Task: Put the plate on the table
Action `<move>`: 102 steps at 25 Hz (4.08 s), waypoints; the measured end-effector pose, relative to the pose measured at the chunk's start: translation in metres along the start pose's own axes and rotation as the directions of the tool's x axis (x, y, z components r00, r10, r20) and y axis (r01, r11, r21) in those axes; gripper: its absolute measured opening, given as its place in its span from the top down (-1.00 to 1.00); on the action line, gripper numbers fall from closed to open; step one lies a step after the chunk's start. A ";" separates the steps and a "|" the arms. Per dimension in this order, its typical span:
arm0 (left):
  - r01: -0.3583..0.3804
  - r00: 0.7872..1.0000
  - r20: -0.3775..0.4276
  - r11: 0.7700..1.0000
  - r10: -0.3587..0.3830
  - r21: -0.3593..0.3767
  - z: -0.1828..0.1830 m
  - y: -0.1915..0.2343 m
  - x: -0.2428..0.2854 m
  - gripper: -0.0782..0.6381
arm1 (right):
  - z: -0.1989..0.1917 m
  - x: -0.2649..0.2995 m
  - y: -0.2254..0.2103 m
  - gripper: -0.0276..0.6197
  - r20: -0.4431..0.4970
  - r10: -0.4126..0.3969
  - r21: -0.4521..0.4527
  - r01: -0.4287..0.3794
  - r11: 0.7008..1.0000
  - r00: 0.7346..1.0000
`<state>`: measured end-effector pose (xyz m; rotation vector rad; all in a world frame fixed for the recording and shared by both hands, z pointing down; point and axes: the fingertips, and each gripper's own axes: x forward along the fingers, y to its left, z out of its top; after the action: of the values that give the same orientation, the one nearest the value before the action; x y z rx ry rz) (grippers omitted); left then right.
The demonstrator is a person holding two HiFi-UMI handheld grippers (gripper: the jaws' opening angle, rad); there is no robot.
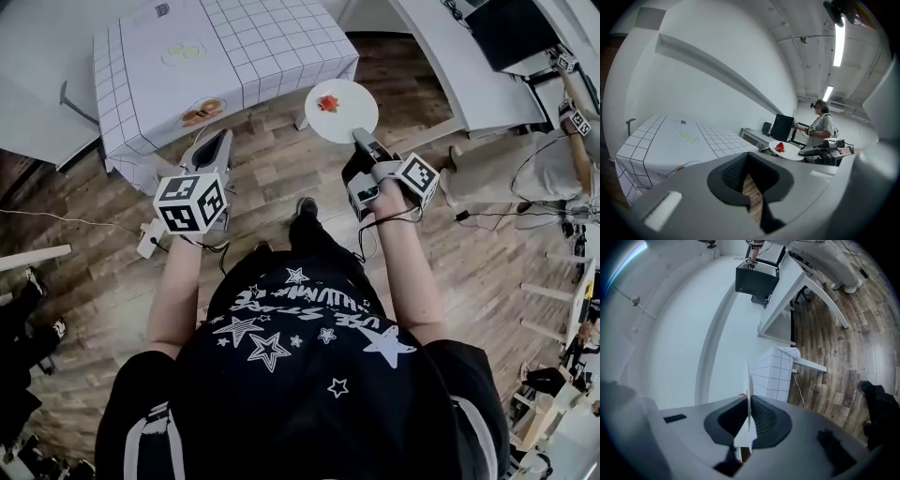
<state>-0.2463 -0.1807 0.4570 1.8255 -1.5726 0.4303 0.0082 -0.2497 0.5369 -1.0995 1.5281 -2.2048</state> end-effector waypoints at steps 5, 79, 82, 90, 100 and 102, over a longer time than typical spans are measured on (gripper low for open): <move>-0.019 1.000 0.001 1.000 0.019 0.004 0.000 -0.002 0.016 0.76 | 0.027 0.018 -0.009 0.84 0.016 0.030 0.031 -0.030 0.999 0.999; 0.180 0.954 0.215 0.973 -0.208 0.143 -0.012 -0.056 0.070 0.76 | 0.034 0.057 -0.044 0.85 -0.024 0.105 -0.267 -0.108 0.958 0.994; 0.189 0.952 0.216 0.973 -0.215 0.135 -0.011 -0.056 0.069 0.76 | 0.034 0.057 -0.045 0.85 -0.013 0.081 -0.291 -0.081 0.953 0.997; 0.217 0.945 0.221 0.968 -0.240 0.126 -0.015 -0.060 0.066 0.76 | 0.030 0.056 -0.047 0.84 0.030 0.067 -0.296 -0.055 0.954 0.997; 0.228 0.936 0.241 0.964 -0.256 0.138 -0.014 -0.064 0.062 0.76 | 0.027 0.057 -0.044 0.60 0.040 -0.036 -0.355 0.048 0.934 0.999; 0.229 0.935 0.245 0.963 -0.258 0.141 -0.013 -0.065 0.061 0.76 | 0.027 0.057 -0.044 0.59 0.044 -0.067 -0.371 0.078 0.925 0.997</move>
<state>-0.1689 -0.2140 0.4875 2.2053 -1.4866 0.1680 -0.0030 -0.2828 0.6057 -1.3070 1.9785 -1.9761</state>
